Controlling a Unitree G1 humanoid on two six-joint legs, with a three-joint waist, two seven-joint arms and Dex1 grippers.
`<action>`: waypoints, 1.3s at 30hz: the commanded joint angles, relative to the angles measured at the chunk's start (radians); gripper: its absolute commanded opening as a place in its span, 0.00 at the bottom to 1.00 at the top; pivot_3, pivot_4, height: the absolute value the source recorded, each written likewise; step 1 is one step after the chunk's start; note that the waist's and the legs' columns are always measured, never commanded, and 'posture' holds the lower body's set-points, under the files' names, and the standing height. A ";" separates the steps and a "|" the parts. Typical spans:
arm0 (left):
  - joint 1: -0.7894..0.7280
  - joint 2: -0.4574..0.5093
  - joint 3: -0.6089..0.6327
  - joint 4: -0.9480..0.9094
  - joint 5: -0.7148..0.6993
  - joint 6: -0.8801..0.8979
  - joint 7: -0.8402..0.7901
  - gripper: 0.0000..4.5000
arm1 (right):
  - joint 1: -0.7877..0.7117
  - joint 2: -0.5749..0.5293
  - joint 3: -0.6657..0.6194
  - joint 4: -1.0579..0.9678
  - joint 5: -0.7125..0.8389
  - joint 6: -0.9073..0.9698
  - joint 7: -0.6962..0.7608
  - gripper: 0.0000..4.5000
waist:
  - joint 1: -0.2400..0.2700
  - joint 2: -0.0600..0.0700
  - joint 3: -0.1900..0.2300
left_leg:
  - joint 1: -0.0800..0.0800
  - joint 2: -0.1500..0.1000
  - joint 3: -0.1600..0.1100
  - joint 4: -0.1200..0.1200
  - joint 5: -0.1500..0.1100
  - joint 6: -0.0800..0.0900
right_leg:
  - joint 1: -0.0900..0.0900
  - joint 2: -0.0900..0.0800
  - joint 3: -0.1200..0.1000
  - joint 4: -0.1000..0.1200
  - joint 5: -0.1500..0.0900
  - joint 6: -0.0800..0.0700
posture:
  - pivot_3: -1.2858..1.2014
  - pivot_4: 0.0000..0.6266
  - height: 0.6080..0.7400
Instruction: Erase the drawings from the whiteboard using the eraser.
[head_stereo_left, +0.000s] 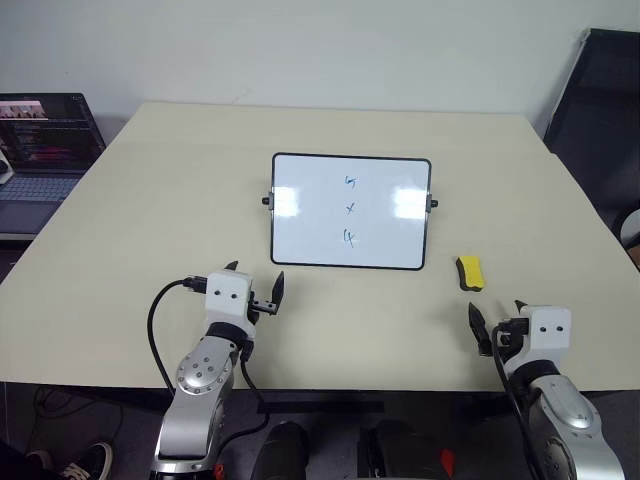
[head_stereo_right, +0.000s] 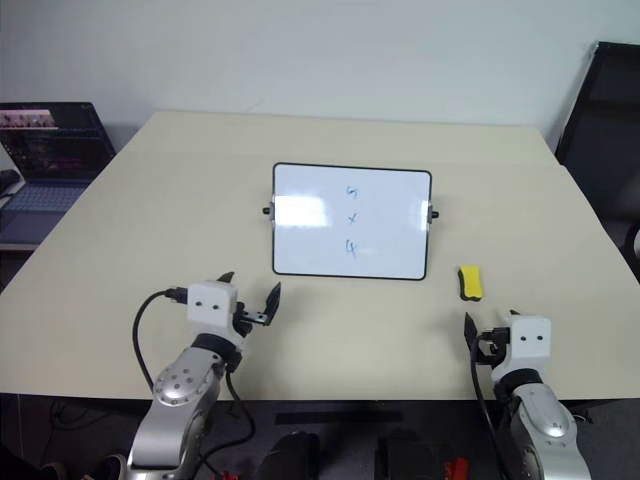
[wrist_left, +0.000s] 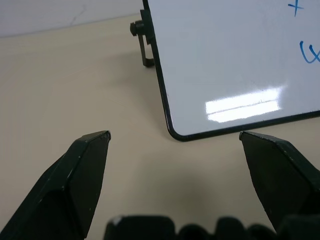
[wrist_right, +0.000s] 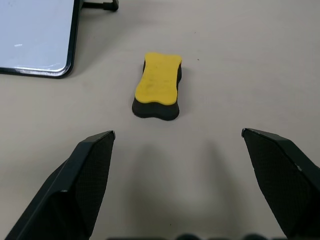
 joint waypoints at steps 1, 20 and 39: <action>0.002 -0.006 -0.009 -0.038 0.014 -0.017 0.009 1.00 | -0.023 -0.020 -0.017 -0.045 -0.004 0.062 -0.014 0.99 | 0.000 0.000 0.000 | 0.000 0.000 0.000 0.000 0.000 0.000 | 0.000 0.000 0.000 0.000 0.000 0.000 | 0.52 0.24 1.00; -0.133 0.165 0.020 0.052 -0.133 -0.004 -0.281 1.00 | -0.008 0.061 0.083 -0.173 0.004 0.085 -0.038 0.99 | -0.001 0.000 0.000 | 0.000 0.000 0.000 -0.001 0.000 0.000 | -0.001 0.000 0.000 0.000 -0.003 -0.004 | 0.52 0.24 1.00; -0.626 0.310 -0.148 0.376 -0.348 0.012 -0.954 1.00 | -0.372 0.026 0.040 -0.192 0.074 0.425 -0.122 0.99 | -0.007 0.002 0.001 | -0.001 -0.001 0.001 -0.001 0.000 0.000 | -0.001 0.004 -0.002 0.000 0.001 0.004 | 0.52 0.24 1.00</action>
